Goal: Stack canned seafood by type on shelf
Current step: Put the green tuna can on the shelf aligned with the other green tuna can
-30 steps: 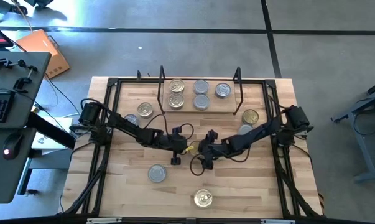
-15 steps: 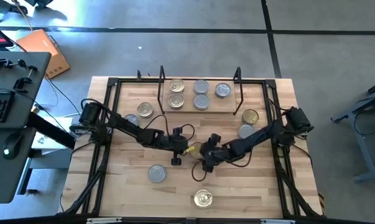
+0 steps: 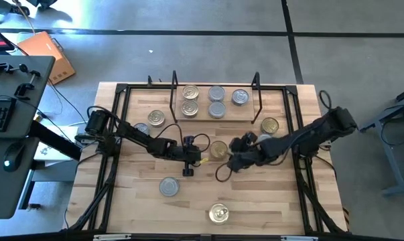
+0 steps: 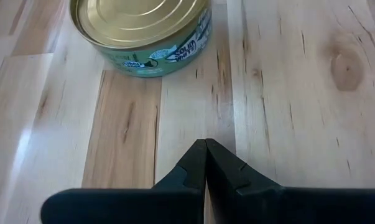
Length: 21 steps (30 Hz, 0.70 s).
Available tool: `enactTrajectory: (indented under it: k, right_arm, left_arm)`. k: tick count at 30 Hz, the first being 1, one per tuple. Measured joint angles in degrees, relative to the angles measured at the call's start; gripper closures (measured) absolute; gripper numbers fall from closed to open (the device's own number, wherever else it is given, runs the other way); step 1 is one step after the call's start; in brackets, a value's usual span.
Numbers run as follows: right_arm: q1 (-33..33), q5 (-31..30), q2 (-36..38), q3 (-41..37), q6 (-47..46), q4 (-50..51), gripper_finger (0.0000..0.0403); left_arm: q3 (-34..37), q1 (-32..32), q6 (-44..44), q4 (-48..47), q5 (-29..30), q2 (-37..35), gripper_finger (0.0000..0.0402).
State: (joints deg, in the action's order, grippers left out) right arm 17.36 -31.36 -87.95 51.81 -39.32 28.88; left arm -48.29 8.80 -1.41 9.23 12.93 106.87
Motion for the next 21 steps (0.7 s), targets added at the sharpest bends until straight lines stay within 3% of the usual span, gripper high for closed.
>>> enactTrajectory:
  k: [8, 12, 17, 21]
  right_arm:
    - [-4.77, 7.74, -1.55, -0.02, 11.76, -4.57, 0.0128]
    - [-7.7, 14.22, -4.55, -0.04, 15.82, -5.14, 0.0091]
    - [-8.52, 16.64, -10.47, -0.1, 24.56, -5.71, 0.0038]
    - [-8.56, 17.07, -12.97, -0.02, 26.45, -9.2, 0.002]
  left_arm:
    - [0.15, 0.0, 0.02, 2.59, 0.07, 0.0, 0.0401]
    - [0.18, -0.13, 0.04, 3.69, -0.34, 0.0, 0.0401]
    - [0.18, -0.96, 0.11, 4.61, -0.37, 0.0, 0.0401]
    - [0.18, -2.57, 0.13, 5.81, -0.35, 0.0, 0.0401]
